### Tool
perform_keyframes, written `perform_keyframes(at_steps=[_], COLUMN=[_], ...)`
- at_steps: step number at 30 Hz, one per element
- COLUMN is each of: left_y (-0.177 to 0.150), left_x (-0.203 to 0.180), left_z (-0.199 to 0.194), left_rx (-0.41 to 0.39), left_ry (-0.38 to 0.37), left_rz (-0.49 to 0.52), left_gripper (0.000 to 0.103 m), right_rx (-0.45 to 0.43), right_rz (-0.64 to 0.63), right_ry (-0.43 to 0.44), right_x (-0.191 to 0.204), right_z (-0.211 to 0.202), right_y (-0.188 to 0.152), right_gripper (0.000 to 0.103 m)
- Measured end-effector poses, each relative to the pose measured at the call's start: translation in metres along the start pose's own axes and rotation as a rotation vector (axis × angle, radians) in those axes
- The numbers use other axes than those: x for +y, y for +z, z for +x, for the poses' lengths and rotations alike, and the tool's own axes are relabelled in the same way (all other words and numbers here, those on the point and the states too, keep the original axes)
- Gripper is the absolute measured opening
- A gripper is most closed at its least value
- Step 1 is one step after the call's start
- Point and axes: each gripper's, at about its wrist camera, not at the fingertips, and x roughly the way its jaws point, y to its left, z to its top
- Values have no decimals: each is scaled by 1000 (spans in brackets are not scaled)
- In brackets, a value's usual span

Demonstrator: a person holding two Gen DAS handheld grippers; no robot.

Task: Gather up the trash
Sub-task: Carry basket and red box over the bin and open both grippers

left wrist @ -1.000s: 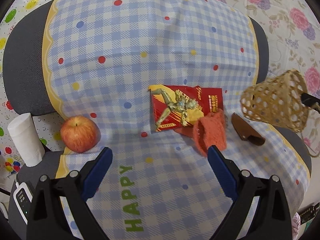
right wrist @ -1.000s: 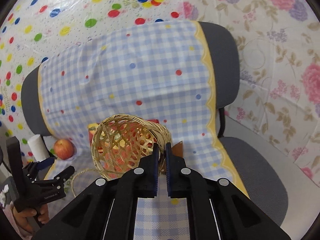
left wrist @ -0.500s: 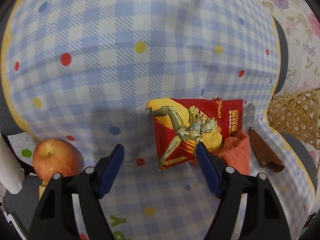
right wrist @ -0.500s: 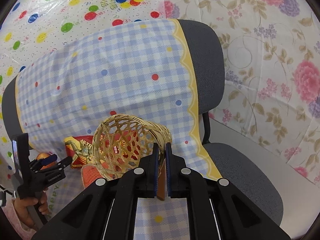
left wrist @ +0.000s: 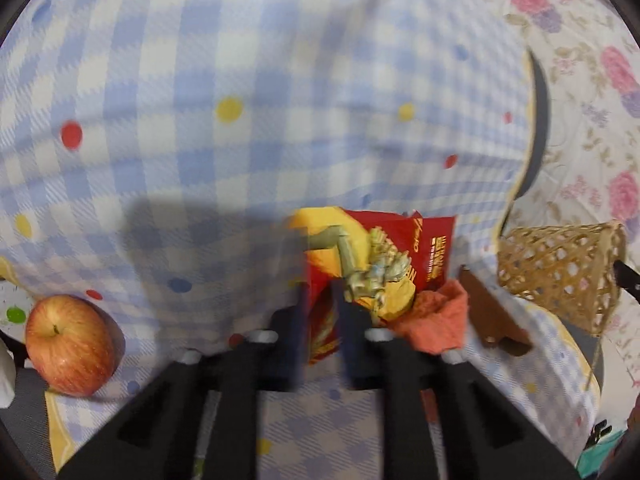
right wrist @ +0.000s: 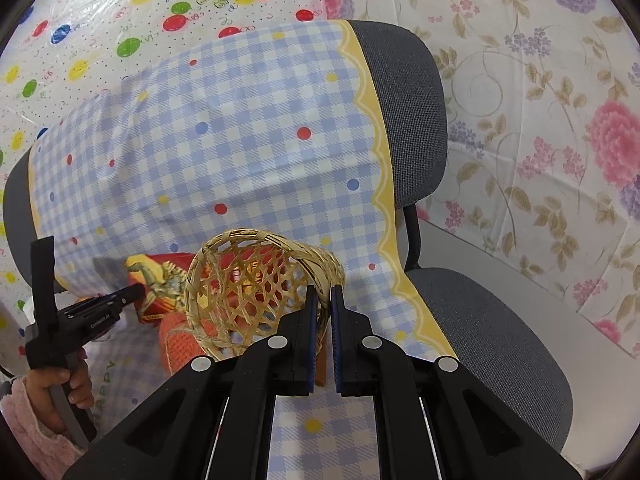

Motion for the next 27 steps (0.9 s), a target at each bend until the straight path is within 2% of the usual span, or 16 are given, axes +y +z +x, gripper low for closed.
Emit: perform_keyframes(at_steps=[3,9,11,18,23,27], left_y=[1,1,-6,-44,-72,-97], left_x=[-15,-59,-72,-116,-141,-168], left_z=[-22,-99,-117,-158,-193,-210], left_rx=[-52,-208,-231,-245,-249,-261], left_ry=[-6,-41,-51,-118,-212,-257], left_rz=[48,135,157,217,256,299], left_gripper=[0,0,0,0,0,0], right_rx=[-9,-55,-73,-48,-41,-47], right_rz=[-1,7,15,52,80,92], right_ry=[5,10,15,33,3,-37], right_x=[0,-6,-9,-21,-37,-50], right_z=[-13,-55,-70,-104,-139,-170], right_y=[-2,-5,-10,-37,-62,-82], right_gripper=[7,7,7,7,7,7])
